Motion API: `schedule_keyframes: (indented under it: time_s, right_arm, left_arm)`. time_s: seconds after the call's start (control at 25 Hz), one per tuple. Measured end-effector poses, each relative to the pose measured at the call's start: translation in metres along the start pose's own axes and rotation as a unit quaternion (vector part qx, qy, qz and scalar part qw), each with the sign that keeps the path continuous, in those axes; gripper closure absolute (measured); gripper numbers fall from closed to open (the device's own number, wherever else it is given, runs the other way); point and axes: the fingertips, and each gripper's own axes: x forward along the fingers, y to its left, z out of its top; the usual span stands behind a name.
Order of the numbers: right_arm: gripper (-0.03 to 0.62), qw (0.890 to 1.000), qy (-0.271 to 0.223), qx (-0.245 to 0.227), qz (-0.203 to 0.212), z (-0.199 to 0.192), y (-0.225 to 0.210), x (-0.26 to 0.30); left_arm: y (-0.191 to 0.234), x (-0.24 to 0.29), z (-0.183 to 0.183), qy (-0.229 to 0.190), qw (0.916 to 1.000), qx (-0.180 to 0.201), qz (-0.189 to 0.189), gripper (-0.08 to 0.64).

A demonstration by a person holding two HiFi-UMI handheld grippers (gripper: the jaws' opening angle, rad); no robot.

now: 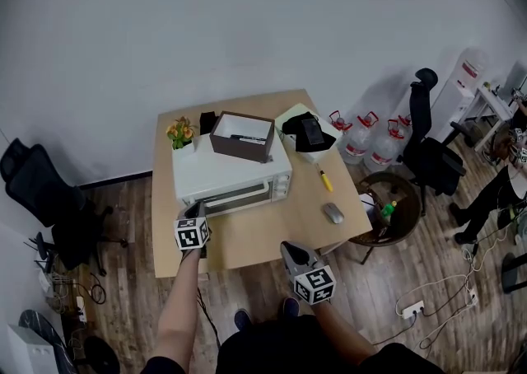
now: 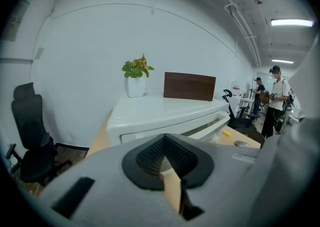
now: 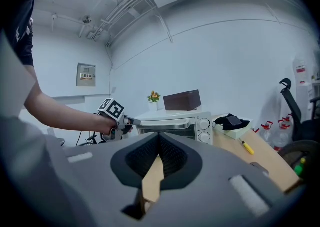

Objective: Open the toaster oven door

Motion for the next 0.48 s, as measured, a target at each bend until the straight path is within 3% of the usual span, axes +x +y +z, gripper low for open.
schedule_keyframes:
  time_s: [0.48]
  right_arm:
    - [0.578, 1.000, 0.011, 0.003, -0.010, -0.0080, -0.0084, -0.0019]
  left_arm:
    - [0.0021, -0.0016, -0.0030, -0.011, 0.9996, -0.019, 0.014, 0.557]
